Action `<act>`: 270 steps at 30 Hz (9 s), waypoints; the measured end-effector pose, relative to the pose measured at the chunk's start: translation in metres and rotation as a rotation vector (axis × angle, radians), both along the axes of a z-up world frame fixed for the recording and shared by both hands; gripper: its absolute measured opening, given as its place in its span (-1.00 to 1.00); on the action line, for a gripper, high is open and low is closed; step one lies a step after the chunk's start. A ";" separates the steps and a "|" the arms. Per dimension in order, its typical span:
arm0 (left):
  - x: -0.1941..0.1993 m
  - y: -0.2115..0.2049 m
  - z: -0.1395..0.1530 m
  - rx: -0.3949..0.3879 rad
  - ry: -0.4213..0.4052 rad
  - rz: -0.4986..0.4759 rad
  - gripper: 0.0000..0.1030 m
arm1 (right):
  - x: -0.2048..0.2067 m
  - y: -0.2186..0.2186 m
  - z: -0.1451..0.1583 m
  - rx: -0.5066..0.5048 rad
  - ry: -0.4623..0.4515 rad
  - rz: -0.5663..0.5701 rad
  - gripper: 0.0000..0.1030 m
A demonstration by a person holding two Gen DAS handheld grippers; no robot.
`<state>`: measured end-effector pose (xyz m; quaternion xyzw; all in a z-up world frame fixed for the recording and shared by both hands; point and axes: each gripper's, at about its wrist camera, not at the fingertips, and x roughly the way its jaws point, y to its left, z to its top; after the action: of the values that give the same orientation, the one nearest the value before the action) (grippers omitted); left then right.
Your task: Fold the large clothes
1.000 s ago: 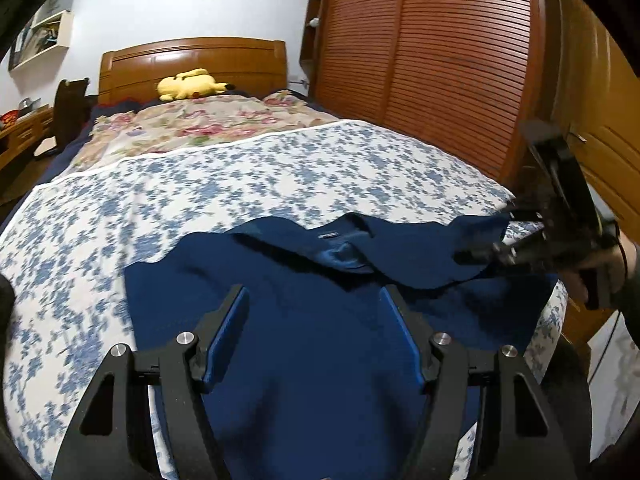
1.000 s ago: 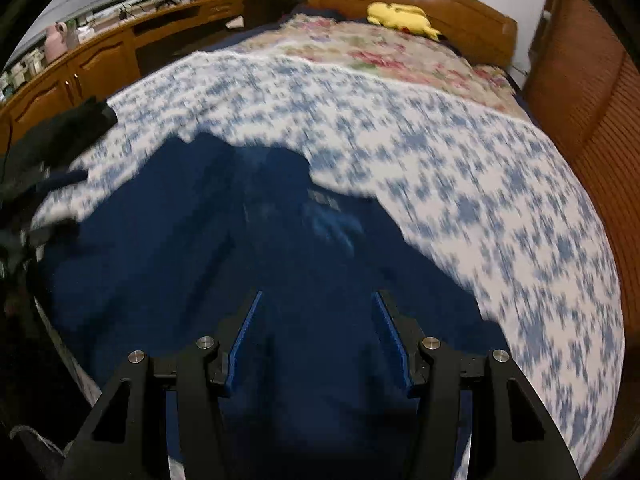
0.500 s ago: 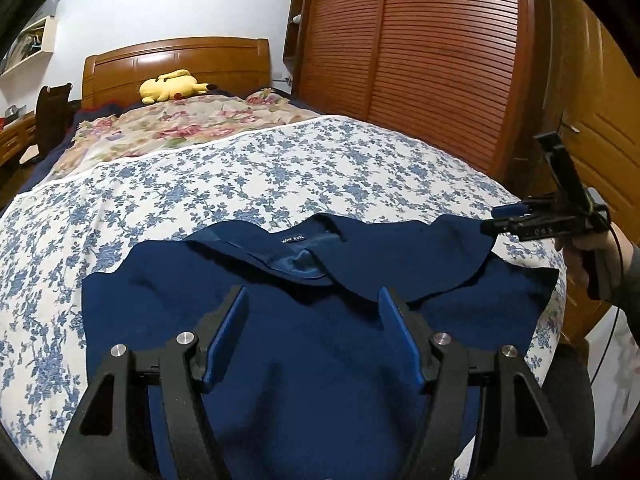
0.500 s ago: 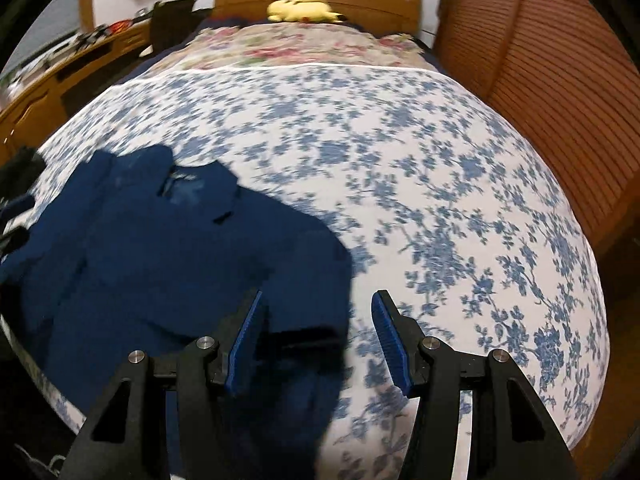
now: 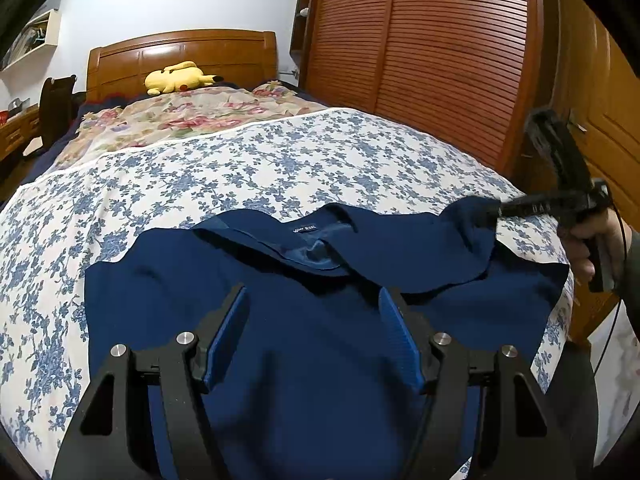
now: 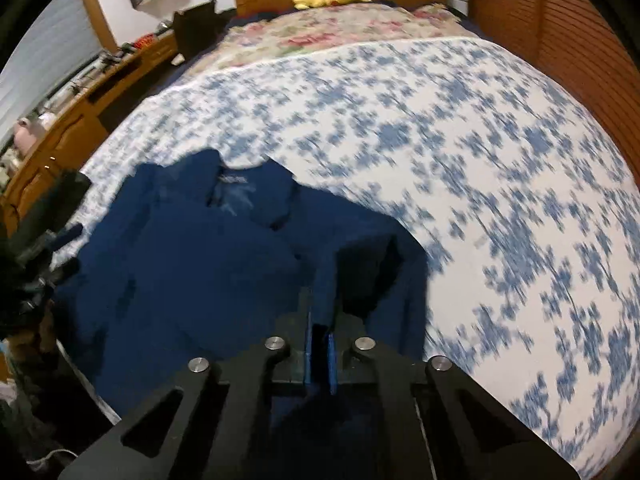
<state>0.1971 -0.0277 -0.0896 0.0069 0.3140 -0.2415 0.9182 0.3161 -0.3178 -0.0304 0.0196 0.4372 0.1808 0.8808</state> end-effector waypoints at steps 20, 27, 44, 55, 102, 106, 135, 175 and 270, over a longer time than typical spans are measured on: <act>0.009 0.000 -0.012 0.017 0.036 -0.006 0.32 | 0.143 -0.022 -0.011 0.041 -0.019 -0.306 -0.92; 0.009 -0.003 -0.013 0.025 0.040 -0.007 0.32 | 0.140 -0.037 0.001 0.146 0.018 -0.322 0.38; 0.010 -0.003 -0.015 0.029 0.048 -0.006 0.32 | 0.149 -0.010 -0.059 -0.099 0.163 -0.241 -0.47; 0.012 0.000 -0.016 0.023 0.058 0.011 0.32 | 0.144 -0.020 -0.038 -0.242 0.007 -0.399 -0.81; 0.019 0.022 -0.016 0.032 0.061 0.087 0.32 | 0.066 0.106 0.008 -0.188 -0.154 -0.082 -1.00; 0.019 0.022 -0.016 0.033 0.061 0.087 0.32 | 0.024 0.088 0.001 -0.171 -0.105 -0.076 -0.32; -0.052 0.031 0.009 0.066 0.006 0.144 0.32 | -0.114 0.044 -0.026 -0.218 -0.121 -0.097 0.12; -0.121 0.111 -0.045 0.065 0.270 0.346 -0.05 | -0.108 0.082 -0.047 -0.182 -0.186 0.132 0.16; -0.067 -0.051 -0.002 0.161 0.128 0.042 0.06 | -0.129 0.013 -0.004 0.006 -0.297 0.059 0.18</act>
<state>0.1300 -0.0785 -0.0917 0.0586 0.3906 -0.1961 0.8975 0.1868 -0.3045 -0.0341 -0.0178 0.3018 0.2087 0.9301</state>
